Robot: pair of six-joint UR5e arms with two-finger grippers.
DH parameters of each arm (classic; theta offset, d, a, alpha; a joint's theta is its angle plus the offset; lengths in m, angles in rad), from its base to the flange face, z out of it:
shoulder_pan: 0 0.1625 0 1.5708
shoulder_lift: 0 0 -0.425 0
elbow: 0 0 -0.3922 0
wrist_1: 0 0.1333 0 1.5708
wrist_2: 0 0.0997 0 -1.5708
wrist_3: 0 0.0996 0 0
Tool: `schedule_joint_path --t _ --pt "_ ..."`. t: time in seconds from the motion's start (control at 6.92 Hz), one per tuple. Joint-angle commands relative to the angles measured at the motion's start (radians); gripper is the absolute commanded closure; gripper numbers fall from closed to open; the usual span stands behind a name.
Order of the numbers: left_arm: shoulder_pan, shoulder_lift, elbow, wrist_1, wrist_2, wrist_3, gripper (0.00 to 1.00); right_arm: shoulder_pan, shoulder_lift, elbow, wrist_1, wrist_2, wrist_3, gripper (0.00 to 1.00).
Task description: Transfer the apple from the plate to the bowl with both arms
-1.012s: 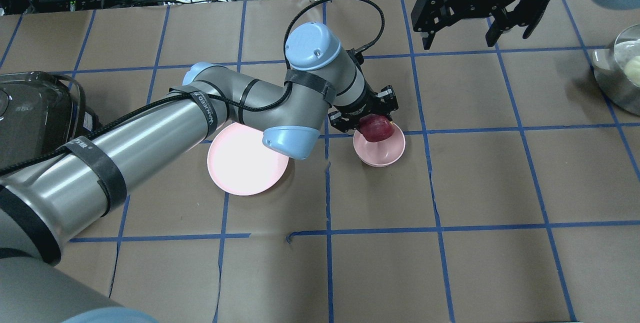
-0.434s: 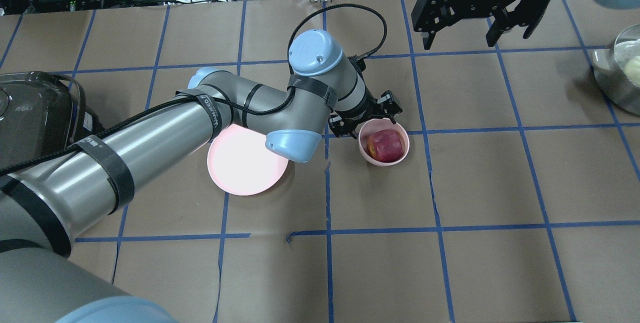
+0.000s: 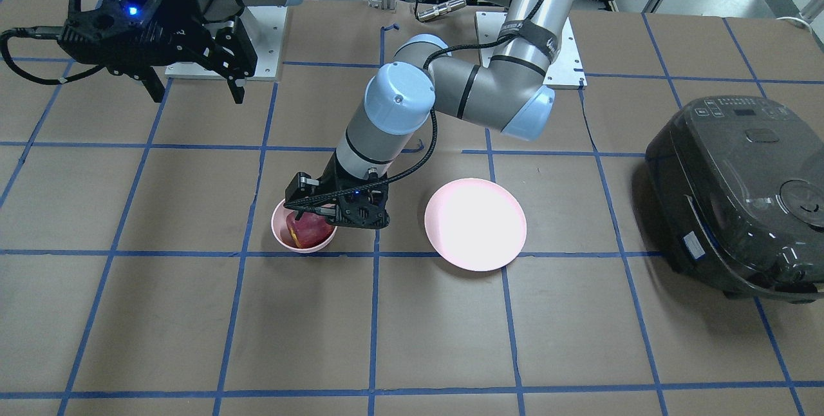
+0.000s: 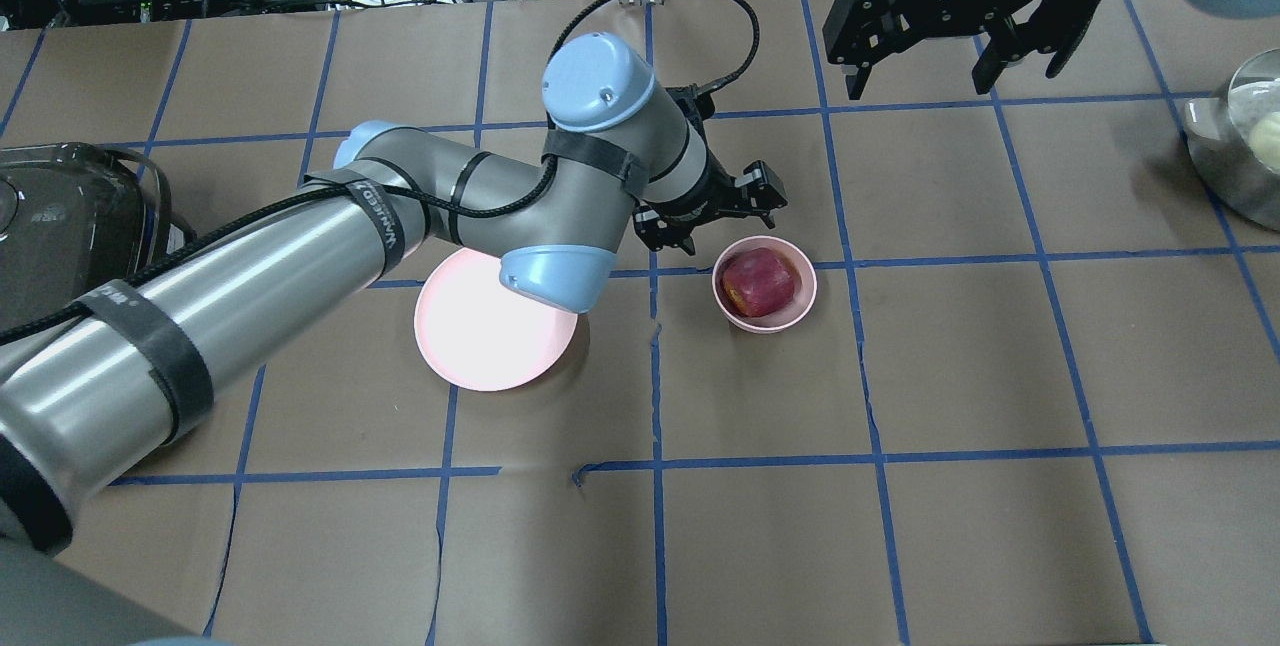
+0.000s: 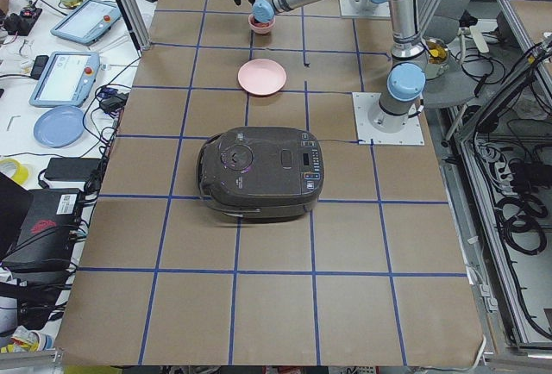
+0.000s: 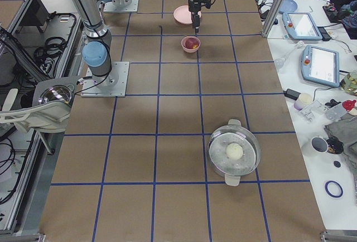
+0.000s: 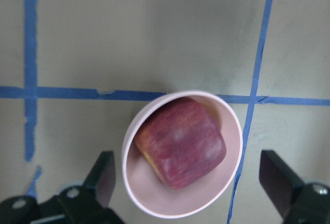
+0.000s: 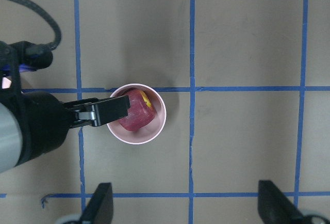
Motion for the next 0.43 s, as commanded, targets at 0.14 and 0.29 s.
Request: schedule_joint_path --t 0.14,0.29 --pt "0.164 0.2 -0.008 -0.335 0.097 0.406 0.05 -0.001 0.0 0.001 0.0 -0.001 0.0 0.0" --pt "0.2 0.243 0.026 -0.432 0.154 0.44 0.01 -0.001 0.0 0.001 0.0 -0.001 0.0 0.0"
